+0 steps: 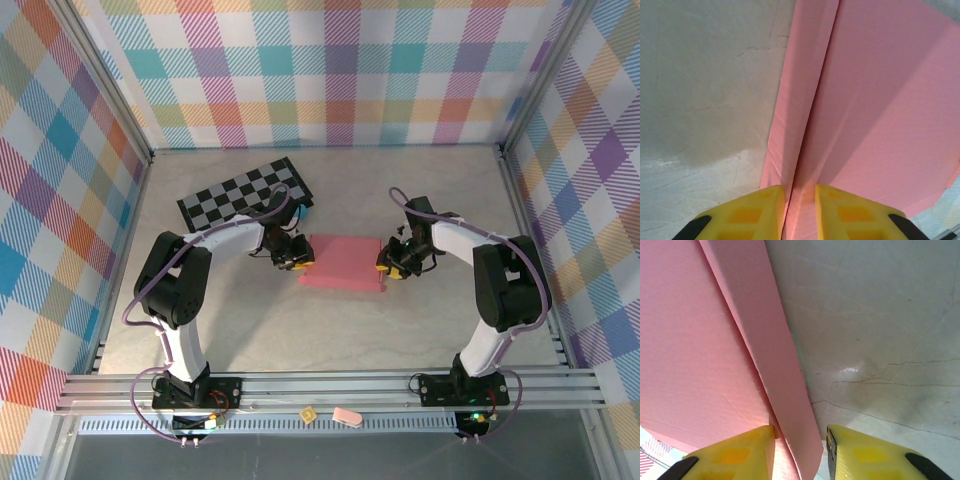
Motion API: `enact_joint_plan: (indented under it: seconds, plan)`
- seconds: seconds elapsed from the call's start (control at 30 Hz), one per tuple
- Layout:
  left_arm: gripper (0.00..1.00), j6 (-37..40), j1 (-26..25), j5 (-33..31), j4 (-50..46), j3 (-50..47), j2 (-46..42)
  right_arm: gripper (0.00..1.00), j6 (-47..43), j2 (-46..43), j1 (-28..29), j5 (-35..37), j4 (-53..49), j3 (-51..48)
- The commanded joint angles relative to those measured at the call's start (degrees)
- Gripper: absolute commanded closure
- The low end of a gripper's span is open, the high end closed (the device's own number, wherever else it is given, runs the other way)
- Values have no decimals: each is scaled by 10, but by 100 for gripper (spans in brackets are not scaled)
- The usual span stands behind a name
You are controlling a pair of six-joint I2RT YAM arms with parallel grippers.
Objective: Fold the paper box
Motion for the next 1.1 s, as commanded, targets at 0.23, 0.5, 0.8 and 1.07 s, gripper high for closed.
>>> enact_joint_plan:
  seconds: [0.23,0.5,0.8,1.07]
  plan:
    - [87,2,-10,-13,-4,-22,9,73,1,16,3,23,-13,-17]
    - [89,7,-13,-18,-18,-12,-4,76,1,11,3,29,-19,-15]
    - [66,16,2,-26,-45,16,-46,76,-1,11,3,30,-22,-13]
    - [69,14,9,49,31,-12,1,76,-1,14,3,23,-24,-4]
